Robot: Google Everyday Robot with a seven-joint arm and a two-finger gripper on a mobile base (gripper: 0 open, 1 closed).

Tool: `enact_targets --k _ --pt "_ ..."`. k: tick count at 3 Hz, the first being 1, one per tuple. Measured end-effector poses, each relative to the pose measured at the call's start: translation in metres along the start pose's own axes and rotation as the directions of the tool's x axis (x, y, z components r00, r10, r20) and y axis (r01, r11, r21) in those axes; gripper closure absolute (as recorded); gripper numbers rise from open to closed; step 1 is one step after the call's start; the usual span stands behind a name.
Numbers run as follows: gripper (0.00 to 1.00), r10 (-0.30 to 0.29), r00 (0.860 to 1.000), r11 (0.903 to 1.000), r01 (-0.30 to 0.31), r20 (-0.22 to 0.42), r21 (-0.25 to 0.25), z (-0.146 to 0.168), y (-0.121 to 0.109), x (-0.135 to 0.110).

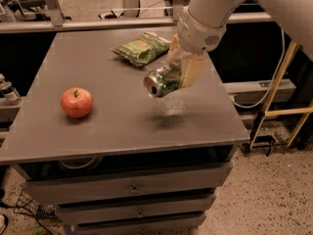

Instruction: Move green can near apple

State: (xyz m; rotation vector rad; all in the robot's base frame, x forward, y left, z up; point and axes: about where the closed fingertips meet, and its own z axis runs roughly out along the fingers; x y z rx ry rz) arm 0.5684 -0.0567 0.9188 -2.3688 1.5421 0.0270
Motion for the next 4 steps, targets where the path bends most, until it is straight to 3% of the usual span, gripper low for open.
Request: enact_targets --k 1,2,3,4 --pt "1.0 -0.02 1.0 0.9998 0.02 0.024 -0.005 0.002 -0.004 -0.01" --pt "1.0 -0.107 0.994 0.9934 0.107 0.004 -0.042 0.022 -0.02 -0.031" --pt "1.0 -0.234 0.972 0.9685 0.23 -0.029 -0.096 0.047 -0.038 -0.062" --pt "1.0 -0.358 0.932 0.9295 0.349 -0.063 -0.119 0.064 -0.046 -0.098"
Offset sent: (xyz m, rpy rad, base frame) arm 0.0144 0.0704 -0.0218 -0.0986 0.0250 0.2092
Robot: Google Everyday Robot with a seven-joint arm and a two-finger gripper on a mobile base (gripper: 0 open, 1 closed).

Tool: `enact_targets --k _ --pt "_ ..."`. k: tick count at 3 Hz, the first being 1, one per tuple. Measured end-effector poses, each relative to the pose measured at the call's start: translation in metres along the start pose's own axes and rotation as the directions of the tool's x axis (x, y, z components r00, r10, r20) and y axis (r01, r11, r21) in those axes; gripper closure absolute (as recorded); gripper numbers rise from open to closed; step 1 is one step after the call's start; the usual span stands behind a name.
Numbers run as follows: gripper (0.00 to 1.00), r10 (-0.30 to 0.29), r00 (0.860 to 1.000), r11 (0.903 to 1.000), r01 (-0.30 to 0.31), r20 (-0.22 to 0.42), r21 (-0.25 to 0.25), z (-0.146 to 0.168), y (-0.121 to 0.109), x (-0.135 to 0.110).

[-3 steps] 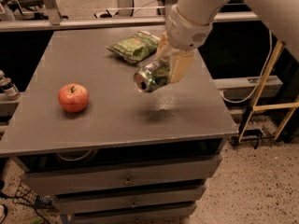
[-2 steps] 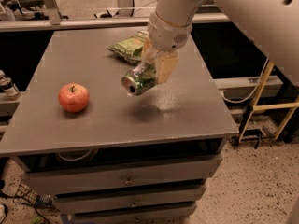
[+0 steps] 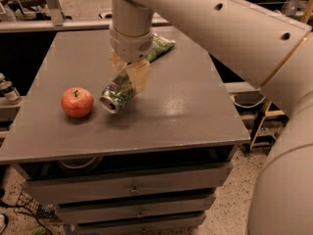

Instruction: Move green can near apple

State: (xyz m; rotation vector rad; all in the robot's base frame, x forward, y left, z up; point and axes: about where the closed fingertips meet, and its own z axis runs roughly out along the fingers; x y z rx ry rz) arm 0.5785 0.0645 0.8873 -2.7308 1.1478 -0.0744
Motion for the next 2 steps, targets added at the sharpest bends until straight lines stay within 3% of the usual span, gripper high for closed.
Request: enact_targets --k 2 --pt "1.0 -0.113 0.994 0.9935 0.113 0.012 -0.014 0.014 -0.006 -0.039"
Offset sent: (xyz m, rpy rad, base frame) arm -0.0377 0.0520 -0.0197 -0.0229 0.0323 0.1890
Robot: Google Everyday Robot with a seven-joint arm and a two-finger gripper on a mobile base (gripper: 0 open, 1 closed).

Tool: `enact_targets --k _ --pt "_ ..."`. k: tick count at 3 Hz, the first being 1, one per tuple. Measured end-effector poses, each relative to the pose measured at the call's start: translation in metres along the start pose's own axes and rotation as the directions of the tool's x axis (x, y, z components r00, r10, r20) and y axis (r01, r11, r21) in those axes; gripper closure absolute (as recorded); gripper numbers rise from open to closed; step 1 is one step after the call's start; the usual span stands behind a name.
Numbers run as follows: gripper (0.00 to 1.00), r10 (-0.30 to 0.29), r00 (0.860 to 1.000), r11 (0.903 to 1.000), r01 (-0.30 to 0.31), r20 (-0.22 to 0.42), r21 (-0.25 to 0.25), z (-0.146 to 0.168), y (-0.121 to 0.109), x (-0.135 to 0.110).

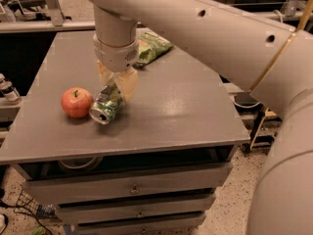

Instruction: Move green can near apple

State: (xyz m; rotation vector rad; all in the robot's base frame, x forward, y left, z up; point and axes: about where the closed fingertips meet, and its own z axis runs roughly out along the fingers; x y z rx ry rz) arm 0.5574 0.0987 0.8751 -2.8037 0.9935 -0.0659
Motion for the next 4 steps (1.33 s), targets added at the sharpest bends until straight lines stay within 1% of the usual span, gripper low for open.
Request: enact_targets --k 1,3,4 --pt "0.97 -0.038 0.999 0.9993 0.038 0.029 0.0 0.0084 -0.0097 -0.0108" --pt "0.51 -0.036 0.999 0.9993 0.036 0.028 0.01 0.01 -0.0122 -0.0105" --pt "0.2 -0.037 0.999 0.9992 0.036 0.028 0.016 0.0116 -0.0142 -0.0109"
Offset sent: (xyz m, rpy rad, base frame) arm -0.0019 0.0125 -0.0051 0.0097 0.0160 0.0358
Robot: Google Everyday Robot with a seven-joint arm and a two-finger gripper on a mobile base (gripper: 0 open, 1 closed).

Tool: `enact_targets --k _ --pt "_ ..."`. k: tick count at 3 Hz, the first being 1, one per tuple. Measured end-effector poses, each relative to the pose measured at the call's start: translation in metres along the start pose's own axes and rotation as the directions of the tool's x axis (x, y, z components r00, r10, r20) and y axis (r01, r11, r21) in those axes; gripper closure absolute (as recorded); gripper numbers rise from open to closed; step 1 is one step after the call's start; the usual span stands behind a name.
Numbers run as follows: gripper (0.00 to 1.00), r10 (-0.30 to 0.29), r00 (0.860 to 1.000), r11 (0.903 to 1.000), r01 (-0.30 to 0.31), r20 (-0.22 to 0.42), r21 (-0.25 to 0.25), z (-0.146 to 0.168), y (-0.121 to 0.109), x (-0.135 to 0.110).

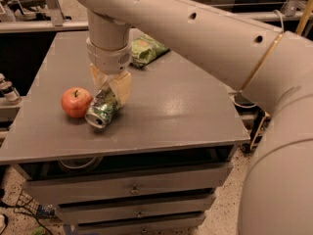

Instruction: Move green can near apple

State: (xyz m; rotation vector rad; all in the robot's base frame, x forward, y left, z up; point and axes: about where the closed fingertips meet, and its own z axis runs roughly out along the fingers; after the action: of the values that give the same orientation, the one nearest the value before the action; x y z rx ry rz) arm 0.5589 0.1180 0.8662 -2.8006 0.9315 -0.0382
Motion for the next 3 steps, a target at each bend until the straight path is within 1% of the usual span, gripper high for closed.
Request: enact_targets --k 1,2,3 --pt "0.0 -0.001 1.0 1.0 0.001 0.0 0.004 0.001 -0.001 0.0" --pt "0.0 0.0 1.0 1.0 0.0 0.0 0.004 0.001 -0.001 0.0" --pt "0.0 0.084 0.994 0.9951 -0.088 -0.077 -0.046 -0.006 0.02 0.028"
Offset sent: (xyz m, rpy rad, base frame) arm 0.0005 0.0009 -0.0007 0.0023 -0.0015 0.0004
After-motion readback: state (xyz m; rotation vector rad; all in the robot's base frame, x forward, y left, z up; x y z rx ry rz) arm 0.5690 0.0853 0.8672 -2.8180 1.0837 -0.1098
